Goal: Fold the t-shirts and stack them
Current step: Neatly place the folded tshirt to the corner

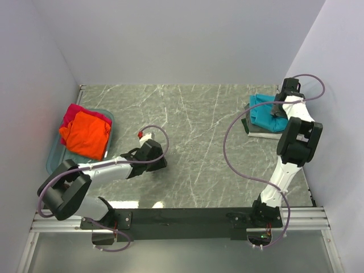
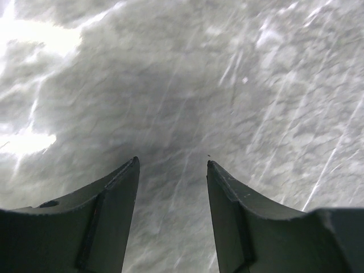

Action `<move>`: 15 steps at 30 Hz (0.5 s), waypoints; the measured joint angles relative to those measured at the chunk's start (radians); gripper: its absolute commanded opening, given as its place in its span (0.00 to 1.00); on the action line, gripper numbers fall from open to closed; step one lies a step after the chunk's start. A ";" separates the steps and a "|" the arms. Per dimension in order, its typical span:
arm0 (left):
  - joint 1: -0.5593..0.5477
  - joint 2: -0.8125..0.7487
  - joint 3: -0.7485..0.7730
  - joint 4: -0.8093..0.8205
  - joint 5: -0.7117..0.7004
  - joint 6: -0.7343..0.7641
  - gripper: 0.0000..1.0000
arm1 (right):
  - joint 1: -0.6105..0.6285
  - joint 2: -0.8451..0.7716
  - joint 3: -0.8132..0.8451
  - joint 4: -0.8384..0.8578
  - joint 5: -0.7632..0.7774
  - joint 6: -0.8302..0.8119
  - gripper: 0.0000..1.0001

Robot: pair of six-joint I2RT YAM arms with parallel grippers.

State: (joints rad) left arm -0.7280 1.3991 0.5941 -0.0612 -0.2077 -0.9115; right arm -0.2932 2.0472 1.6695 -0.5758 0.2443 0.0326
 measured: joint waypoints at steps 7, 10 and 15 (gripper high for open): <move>0.000 -0.089 -0.002 -0.108 -0.026 0.000 0.58 | 0.001 -0.077 -0.056 0.031 0.008 0.019 0.89; 0.000 -0.144 -0.002 -0.136 -0.037 0.001 0.58 | 0.003 -0.150 -0.094 0.043 0.009 0.027 0.90; 0.000 -0.220 -0.002 -0.174 -0.056 0.012 0.59 | 0.010 -0.284 -0.124 0.055 0.048 0.043 0.90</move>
State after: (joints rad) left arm -0.7277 1.1786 0.5926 -0.2348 -0.2634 -0.8993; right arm -0.2836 1.7630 1.5452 -0.5213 0.2920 0.0753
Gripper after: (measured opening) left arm 0.587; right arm 0.900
